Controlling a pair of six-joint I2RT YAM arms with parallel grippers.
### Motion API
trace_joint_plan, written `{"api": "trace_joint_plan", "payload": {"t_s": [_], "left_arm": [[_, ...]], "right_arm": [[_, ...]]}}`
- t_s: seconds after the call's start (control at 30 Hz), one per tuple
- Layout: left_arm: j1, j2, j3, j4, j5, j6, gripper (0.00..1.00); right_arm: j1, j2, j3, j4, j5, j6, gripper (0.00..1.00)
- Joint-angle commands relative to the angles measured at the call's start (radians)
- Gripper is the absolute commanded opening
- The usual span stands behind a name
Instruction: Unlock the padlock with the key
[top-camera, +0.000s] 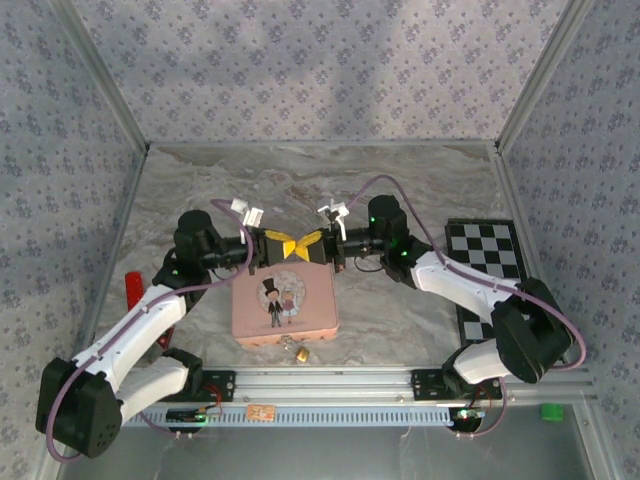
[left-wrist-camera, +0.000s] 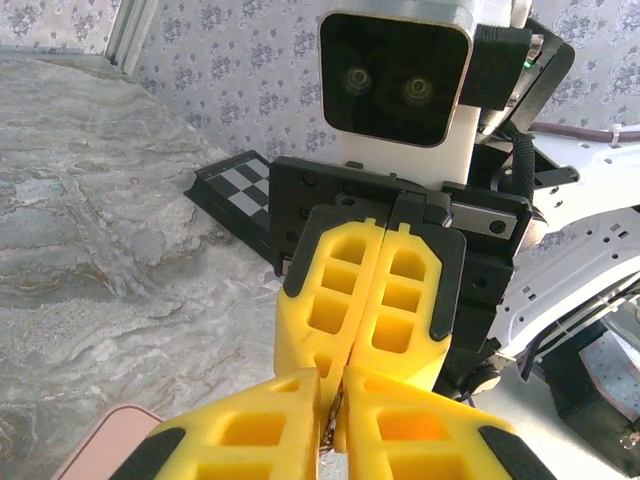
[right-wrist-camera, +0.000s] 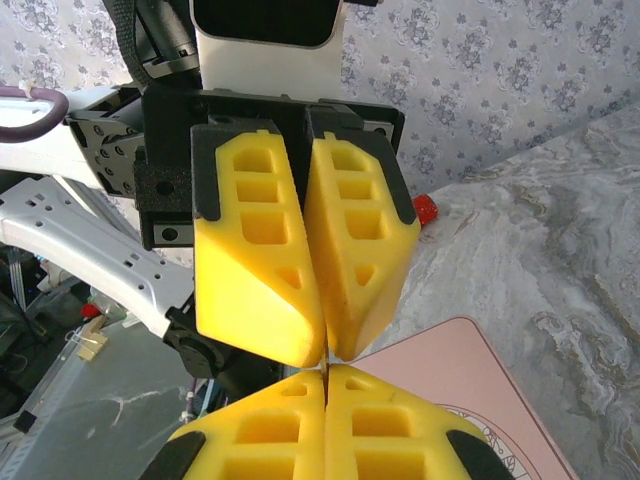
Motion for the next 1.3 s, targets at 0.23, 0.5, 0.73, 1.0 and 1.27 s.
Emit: {"api": "trace_joint_plan", "payload": {"t_s": [0.23, 0.5, 0.73, 1.0, 1.27], "left_arm": [[-0.009, -0.002, 0.039, -0.002, 0.025, 0.015, 0.12], [-0.014, -0.001, 0.042, -0.009, 0.032, 0.019, 0.07], [-0.02, 0.009, 0.057, -0.031, 0.012, 0.022, 0.0], [-0.02, 0.03, 0.105, -0.159, -0.163, 0.06, 0.0], [-0.035, -0.013, 0.158, -0.3, -0.357, 0.092, 0.0]], "right_arm": [[0.006, 0.008, 0.003, 0.034, -0.037, 0.013, 0.0], [0.003, 0.005, 0.002, 0.04, -0.027, 0.022, 0.0], [-0.008, 0.002, -0.003, 0.058, -0.015, 0.048, 0.02], [-0.025, -0.048, -0.066, 0.058, 0.073, 0.035, 0.48], [-0.095, -0.14, -0.178, 0.133, 0.197, 0.092, 0.54]]}}
